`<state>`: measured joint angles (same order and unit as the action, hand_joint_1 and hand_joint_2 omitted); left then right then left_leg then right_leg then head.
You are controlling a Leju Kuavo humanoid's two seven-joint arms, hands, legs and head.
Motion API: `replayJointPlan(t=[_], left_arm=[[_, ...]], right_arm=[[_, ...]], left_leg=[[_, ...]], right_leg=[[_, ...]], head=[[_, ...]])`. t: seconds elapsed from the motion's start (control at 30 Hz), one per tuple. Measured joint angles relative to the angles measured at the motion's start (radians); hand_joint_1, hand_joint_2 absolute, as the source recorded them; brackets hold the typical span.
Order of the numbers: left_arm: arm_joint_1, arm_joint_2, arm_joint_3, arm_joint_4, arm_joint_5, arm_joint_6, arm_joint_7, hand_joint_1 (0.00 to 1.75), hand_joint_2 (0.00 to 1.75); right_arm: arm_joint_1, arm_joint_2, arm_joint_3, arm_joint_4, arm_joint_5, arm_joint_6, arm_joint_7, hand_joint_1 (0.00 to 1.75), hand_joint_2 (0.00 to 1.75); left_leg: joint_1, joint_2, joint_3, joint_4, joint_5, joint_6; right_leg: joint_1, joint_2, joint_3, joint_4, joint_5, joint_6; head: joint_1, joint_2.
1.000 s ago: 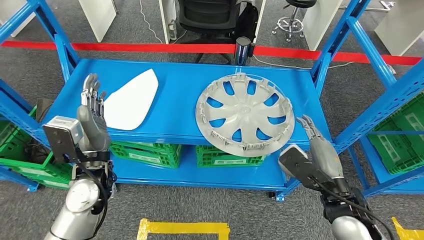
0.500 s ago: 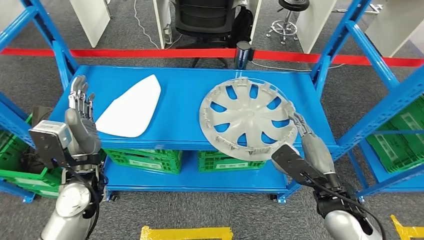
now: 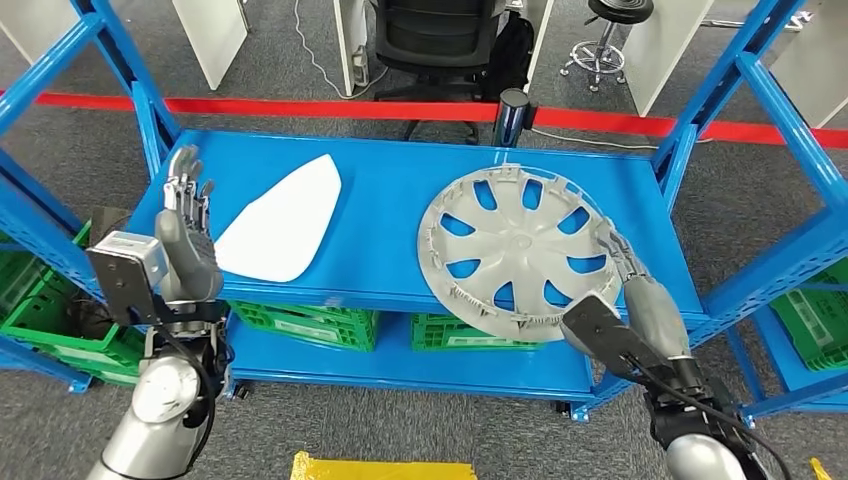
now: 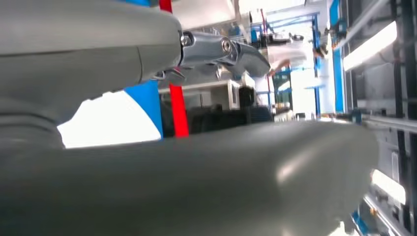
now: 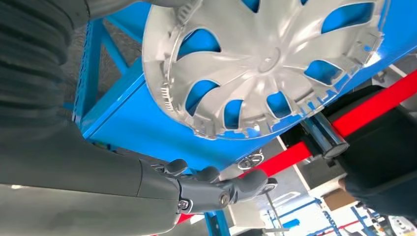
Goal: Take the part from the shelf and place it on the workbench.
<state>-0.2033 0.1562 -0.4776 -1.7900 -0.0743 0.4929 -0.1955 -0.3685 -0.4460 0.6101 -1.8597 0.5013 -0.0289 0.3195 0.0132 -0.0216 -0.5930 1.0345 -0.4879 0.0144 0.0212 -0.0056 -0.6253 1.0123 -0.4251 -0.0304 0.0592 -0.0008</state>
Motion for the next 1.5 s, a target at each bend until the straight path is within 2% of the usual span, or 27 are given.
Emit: replayJointPlan(t=[0.07, 0.17, 0.2, 0.23, 0.3, 0.37, 0.43, 0.53, 0.6, 0.67, 0.7, 0.73, 0.77, 0.83, 0.87, 0.9, 0.97, 1.07, 1.1, 1.17, 1.2, 1.23, 1.27, 1.3, 1.37, 1.43, 1.5], left_arm=[[-0.002, 0.0, 0.0, -0.001, 0.0, 0.0, -0.001, 0.0, 0.0], [0.001, 0.002, 0.0, -0.001, 0.0, 0.0, 0.0, 0.0, 0.0], [0.003, 0.002, 0.0, -0.001, 0.0, 0.0, 0.0, 0.0, 0.0], [0.004, 0.002, 0.0, -0.001, 0.0, 0.0, 0.0, 0.0, 0.0], [0.004, 0.002, 0.0, -0.001, 0.0, 0.0, 0.001, 0.0, 0.0], [0.003, 0.003, 0.0, -0.001, 0.001, -0.001, 0.002, 0.0, 0.0], [0.004, 0.003, 0.0, -0.001, 0.001, -0.002, 0.003, 0.0, 0.0], [0.003, 0.003, 0.001, -0.001, 0.001, -0.002, 0.003, 0.0, 0.0], [0.002, 0.002, 0.001, -0.001, 0.001, -0.002, 0.003, 0.0, 0.0], [0.002, 0.002, 0.0, -0.001, 0.001, -0.002, 0.003, 0.0, 0.0], [0.003, 0.002, 0.0, -0.001, 0.001, -0.002, 0.003, 0.0, 0.0], [0.003, 0.002, 0.0, -0.001, 0.001, -0.001, 0.003, 0.0, 0.0], [0.003, 0.001, 0.0, -0.001, 0.001, -0.001, 0.003, 0.0, 0.0], [0.003, 0.0, 0.0, -0.001, 0.001, 0.0, 0.002, 0.0, 0.0], [0.001, 0.0, 0.0, -0.001, 0.002, 0.0, 0.001, 0.0, 0.0], [0.001, 0.0, 0.0, -0.001, 0.002, 0.001, 0.001, 0.0, 0.0], [0.0, 0.0, 0.0, -0.001, 0.003, 0.001, 0.0, 0.0, 0.0], [-0.001, 0.0, 0.0, 0.0, 0.005, 0.001, -0.001, 0.0, 0.0], [-0.001, 0.0, 0.0, 0.0, 0.008, 0.001, -0.001, 0.0, 0.0], [0.0, 0.001, 0.0, 0.002, 0.013, 0.0, -0.003, 0.0, 0.0], [0.002, 0.001, 0.0, 0.004, 0.016, 0.0, -0.003, 0.0, 0.0], [0.003, 0.001, 0.0, 0.007, 0.019, -0.001, -0.003, 0.0, 0.0], [0.003, 0.001, 0.0, 0.009, 0.022, -0.002, -0.003, 0.0, 0.0], [0.002, 0.001, -0.001, 0.011, 0.024, -0.002, -0.003, 0.0, 0.0], [-0.001, 0.001, -0.001, 0.013, 0.026, -0.003, -0.003, 0.0, 0.0], [-0.003, 0.0, -0.001, 0.015, 0.028, -0.004, -0.004, 0.0, 0.0], [-0.004, 0.0, -0.002, 0.018, 0.032, -0.007, -0.004, 0.0, 0.0]], right_arm=[[-0.002, 0.001, 0.0, 0.0, 0.0, 0.0, 0.0, 0.0, 1.75], [-0.001, 0.002, 0.002, 0.001, 0.0, 0.001, -0.001, 0.0, 1.75], [0.001, 0.002, 0.002, 0.002, 0.0, 0.002, -0.001, 0.0, 1.75], [0.003, 0.002, 0.002, 0.002, 0.0, 0.002, -0.001, 0.0, 1.75], [0.004, 0.002, 0.002, 0.003, -0.002, 0.002, 0.0, 0.0, 1.75], [0.003, 0.002, 0.002, 0.004, -0.004, 0.003, 0.001, 0.0, 1.75], [0.003, 0.002, 0.002, 0.006, -0.006, 0.004, 0.002, 0.0, 1.75], [0.003, 0.001, 0.001, 0.009, -0.009, 0.004, 0.004, 0.0, 1.75], [0.002, 0.0, 0.001, 0.01, -0.01, 0.004, 0.004, 0.0, 1.75], [0.004, 0.0, 0.001, 0.013, -0.013, 0.006, 0.004, 0.0, 1.75], [0.006, 0.0, 0.002, 0.016, -0.015, 0.007, 0.004, 0.0, 1.75], [0.008, 0.0, 0.002, 0.018, -0.019, 0.009, 0.004, 0.0, 1.75], [0.008, 0.0, 0.002, 0.02, -0.023, 0.013, 0.004, 0.0, 1.75], [0.006, 0.0, 0.003, 0.023, -0.04, 0.026, 0.008, 0.0, 1.75], [0.004, 0.0, 0.004, 0.023, -0.051, 0.034, 0.011, 0.0, 1.75], [0.001, 0.0, 0.006, 0.025, -0.061, 0.043, 0.014, 0.0, 1.75], [-0.003, 0.0, 0.012, 0.027, -0.076, 0.057, 0.02, 0.0, 1.75], [-0.009, 0.0, 0.02, 0.028, -0.105, 0.078, 0.031, 0.0, 1.75], [-0.013, 0.001, 0.025, 0.028, -0.123, 0.088, 0.038, 0.0, 1.75], [-0.018, 0.001, 0.037, 0.028, -0.158, 0.107, 0.052, 0.0, 1.75], [-0.02, 0.001, 0.045, 0.028, -0.174, 0.114, 0.059, 0.0, 1.75], [-0.021, 0.001, 0.053, 0.028, -0.187, 0.12, 0.065, 0.0, 1.75], [-0.024, 0.001, 0.06, 0.028, -0.199, 0.126, 0.07, 0.0, 1.75], [-0.028, 0.001, 0.068, 0.028, -0.209, 0.13, 0.075, 0.0, 1.75], [-0.038, 0.001, 0.081, 0.028, -0.22, 0.135, 0.08, 0.0, 1.75], [-0.045, 0.001, 0.09, 0.028, -0.227, 0.14, 0.083, 0.0, 1.75], [-0.055, 0.0, 0.101, 0.028, -0.235, 0.145, 0.087, 0.0, 1.75]], left_leg=[[-0.002, 0.005, -0.018, 0.04, -0.022, -0.006], [0.003, 0.009, -0.119, 0.209, -0.077, -0.016], [0.005, 0.01, -0.146, 0.241, -0.076, -0.019], [0.006, 0.012, -0.156, 0.24, -0.058, -0.022], [0.009, 0.017, -0.118, 0.135, 0.013, -0.026], [0.009, 0.019, -0.062, 0.034, 0.047, -0.025], [0.004, 0.017, -0.043, 0.011, 0.039, -0.015], [0.008, 0.012, -0.036, 0.007, 0.037, 0.002], [0.012, 0.011, -0.028, 0.005, 0.033, 0.011], [0.012, 0.01, -0.024, 0.005, 0.029, 0.016], [0.012, 0.009, -0.023, 0.005, 0.027, 0.016], [0.012, 0.008, -0.02, 0.005, 0.025, 0.016], [0.012, 0.006, -0.017, 0.005, 0.022, 0.015], [0.013, 0.003, -0.008, 0.004, 0.016, 0.01], [0.012, 0.001, -0.006, 0.003, 0.015, 0.006], [0.012, 0.0, -0.006, 0.001, 0.014, 0.001], [0.012, 0.001, -0.007, -0.004, 0.017, -0.011], [0.013, 0.006, -0.017, 0.016, 0.0, -0.025], [0.013, 0.008, -0.038, 0.056, -0.02, -0.026], [0.012, 0.011, -0.103, 0.18, -0.068, -0.028], [0.012, 0.011, -0.136, 0.234, -0.082, -0.029], [0.012, 0.011, -0.154, 0.258, -0.079, -0.029], [0.011, 0.012, -0.152, 0.244, -0.059, -0.028], [0.011, 0.012, -0.131, 0.195, -0.026, -0.026], [0.009, 0.014, -0.065, 0.067, 0.024, -0.019], [0.006, 0.015, -0.027, 0.004, 0.032, -0.012], [0.005, 0.014, -0.024, -0.001, 0.033, -0.004]], right_leg=[[-0.008, -0.003, 0.027, -0.03, 0.003, 0.005], [-0.012, -0.003, 0.041, -0.037, -0.006, 0.007], [-0.012, -0.002, 0.043, -0.034, -0.011, 0.009], [-0.013, -0.001, 0.045, -0.03, -0.016, 0.012], [-0.016, 0.0, 0.052, -0.018, -0.032, 0.022], [-0.016, 0.001, 0.054, -0.001, -0.049, 0.036], [-0.015, 0.001, 0.05, 0.008, -0.056, 0.048], [-0.017, 0.0, 0.043, 0.022, -0.069, 0.062], [-0.021, 0.001, 0.001, 0.1, -0.104, 0.073], [-0.026, 0.001, -0.071, 0.229, -0.144, 0.081], [-0.029, 0.001, -0.103, 0.274, -0.149, 0.083], [-0.031, 0.001, -0.118, 0.284, -0.134, 0.083], [-0.032, 0.001, -0.114, 0.255, -0.103, 0.082], [-0.033, 0.001, -0.065, 0.126, -0.027, 0.075], [-0.031, 0.001, -0.037, 0.068, -0.006, 0.071], [-0.028, 0.001, -0.018, 0.031, 0.001, 0.065], [-0.021, 0.002, -0.005, 0.011, -0.005, 0.056], [-0.026, 0.001, 0.012, -0.012, 0.0, 0.038], [-0.027, 0.0, 0.019, -0.019, 0.001, 0.033], [-0.025, 0.0, 0.022, -0.02, 0.0, 0.025], [-0.023, 0.001, 0.022, -0.019, -0.001, 0.024], [-0.022, 0.001, 0.023, -0.018, -0.003, 0.024], [-0.021, 0.002, 0.023, -0.015, -0.005, 0.024], [-0.021, 0.003, 0.023, -0.012, -0.007, 0.025], [-0.018, 0.005, 0.021, -0.001, -0.015, 0.033], [-0.016, 0.007, 0.017, 0.007, -0.02, 0.043], [-0.017, 0.007, 0.014, 0.009, -0.02, 0.053]], head=[[-0.006, 0.0], [-0.022, 0.0], [-0.026, 0.0], [-0.03, 0.0], [-0.037, 0.0], [-0.044, 0.0], [-0.045, 0.0], [-0.04, 0.0], [-0.031, 0.0], [-0.021, 0.0], [-0.017, 0.0], [-0.014, 0.0], [-0.011, 0.0], [-0.006, 0.0], [-0.004, 0.0], [-0.003, 0.0], [-0.003, 0.0], [-0.01, 0.0], [-0.015, 0.0], [-0.028, 0.0], [-0.034, 0.0], [-0.038, 0.0], [-0.042, 0.0], [-0.046, 0.0], [-0.053, 0.0], [-0.055, 0.0], [-0.052, 0.0]])
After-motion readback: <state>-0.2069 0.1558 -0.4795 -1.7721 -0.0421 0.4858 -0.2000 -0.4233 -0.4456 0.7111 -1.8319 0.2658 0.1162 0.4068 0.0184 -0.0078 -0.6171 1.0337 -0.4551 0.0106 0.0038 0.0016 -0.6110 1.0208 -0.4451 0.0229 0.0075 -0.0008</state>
